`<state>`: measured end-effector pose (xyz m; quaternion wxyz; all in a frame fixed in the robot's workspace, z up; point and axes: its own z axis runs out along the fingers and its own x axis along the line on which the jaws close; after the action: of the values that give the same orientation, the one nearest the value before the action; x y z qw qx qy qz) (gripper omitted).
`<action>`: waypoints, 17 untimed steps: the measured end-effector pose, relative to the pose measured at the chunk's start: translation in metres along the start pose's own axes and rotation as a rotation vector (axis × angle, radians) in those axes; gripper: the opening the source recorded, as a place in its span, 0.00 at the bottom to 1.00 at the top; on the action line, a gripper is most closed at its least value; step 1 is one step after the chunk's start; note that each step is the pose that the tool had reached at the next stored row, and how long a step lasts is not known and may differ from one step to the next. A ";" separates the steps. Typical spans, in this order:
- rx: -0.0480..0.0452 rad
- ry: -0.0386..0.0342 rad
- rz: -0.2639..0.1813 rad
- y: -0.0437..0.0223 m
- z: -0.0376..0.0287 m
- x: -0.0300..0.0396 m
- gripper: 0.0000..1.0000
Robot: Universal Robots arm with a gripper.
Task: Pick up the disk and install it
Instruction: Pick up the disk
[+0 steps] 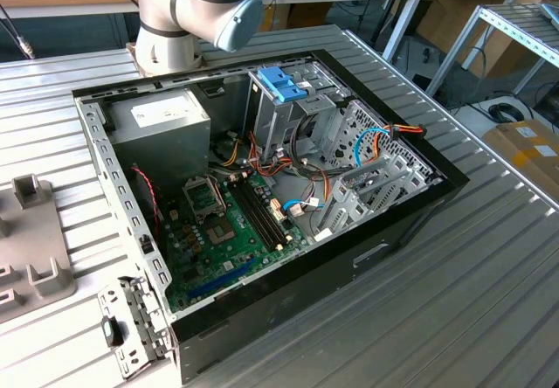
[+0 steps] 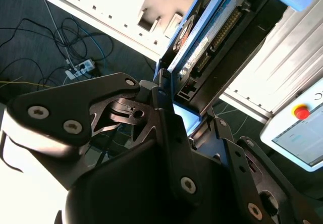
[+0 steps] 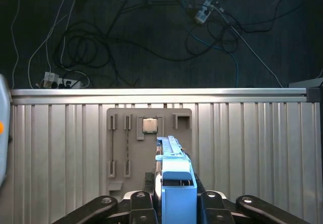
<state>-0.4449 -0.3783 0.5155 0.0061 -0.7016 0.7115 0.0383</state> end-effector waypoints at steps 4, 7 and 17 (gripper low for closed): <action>0.0000 0.0000 0.000 0.0000 -0.0002 0.0020 0.37; 0.0000 0.0000 0.000 -0.0001 -0.0002 0.0031 0.37; 0.0000 0.0000 0.000 -0.0003 -0.0004 0.0055 0.37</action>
<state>-0.4447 -0.3838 0.5155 0.0061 -0.7015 0.7116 0.0383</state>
